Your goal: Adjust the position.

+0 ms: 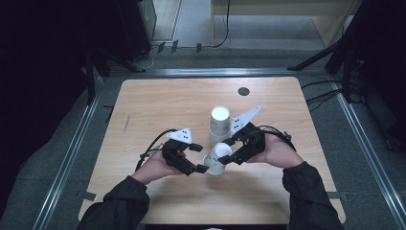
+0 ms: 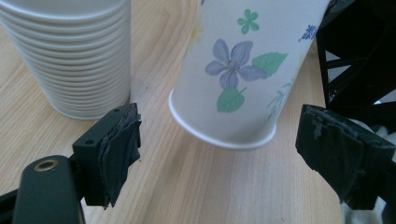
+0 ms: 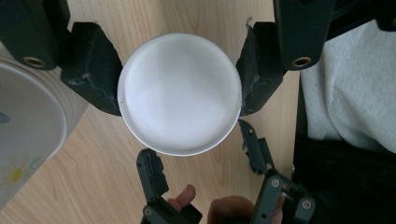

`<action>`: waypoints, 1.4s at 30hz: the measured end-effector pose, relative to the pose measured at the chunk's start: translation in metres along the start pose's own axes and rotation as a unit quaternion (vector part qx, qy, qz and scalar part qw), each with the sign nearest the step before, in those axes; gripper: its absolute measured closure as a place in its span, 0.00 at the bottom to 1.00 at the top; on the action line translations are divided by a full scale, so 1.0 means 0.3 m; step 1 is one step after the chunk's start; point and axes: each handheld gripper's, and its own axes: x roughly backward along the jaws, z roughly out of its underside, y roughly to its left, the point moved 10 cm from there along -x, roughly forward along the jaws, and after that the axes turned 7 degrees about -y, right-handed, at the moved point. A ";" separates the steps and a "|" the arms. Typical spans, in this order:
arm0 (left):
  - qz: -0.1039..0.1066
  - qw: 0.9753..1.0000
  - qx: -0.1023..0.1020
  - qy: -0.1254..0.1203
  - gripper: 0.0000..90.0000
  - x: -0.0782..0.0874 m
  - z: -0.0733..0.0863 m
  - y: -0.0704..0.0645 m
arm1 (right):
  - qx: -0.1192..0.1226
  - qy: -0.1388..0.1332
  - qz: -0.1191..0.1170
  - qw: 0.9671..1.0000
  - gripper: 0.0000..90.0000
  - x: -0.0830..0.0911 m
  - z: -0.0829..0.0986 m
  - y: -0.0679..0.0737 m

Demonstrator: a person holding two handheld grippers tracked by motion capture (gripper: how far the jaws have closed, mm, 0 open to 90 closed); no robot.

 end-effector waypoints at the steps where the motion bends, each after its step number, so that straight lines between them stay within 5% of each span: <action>1: 0.003 1.000 -0.005 0.000 0.15 -0.008 -0.001 -0.003 | -0.004 -0.006 -0.001 1.000 0.40 -0.006 0.001 0.001; 16: 0.010 1.000 -0.017 0.000 0.15 -0.035 0.004 -0.016 | -0.010 -0.030 -0.027 0.999 0.41 -0.047 -0.034 0.028; 20: 0.006 1.000 -0.020 0.005 0.23 -0.031 0.009 -0.011 | -0.016 -0.033 -0.022 0.999 0.41 -0.044 -0.035 0.018; 26: 0.007 0.998 -0.059 0.001 0.31 -0.019 0.003 -0.025 | -0.019 -0.037 -0.027 0.999 0.41 -0.047 -0.036 0.019; 33: 0.013 0.998 -0.064 0.005 0.36 -0.009 0.001 -0.030 | -0.022 -0.039 -0.033 0.998 0.41 -0.042 -0.034 0.024; 37: 0.018 0.998 -0.056 0.017 0.36 0.003 0.007 -0.020 | -0.030 -0.034 -0.022 0.999 0.32 -0.047 -0.017 0.012; 42: -0.002 0.998 -0.051 0.032 0.36 0.040 -0.003 0.009 | -0.024 -0.036 0.002 0.999 0.29 -0.035 0.019 -0.006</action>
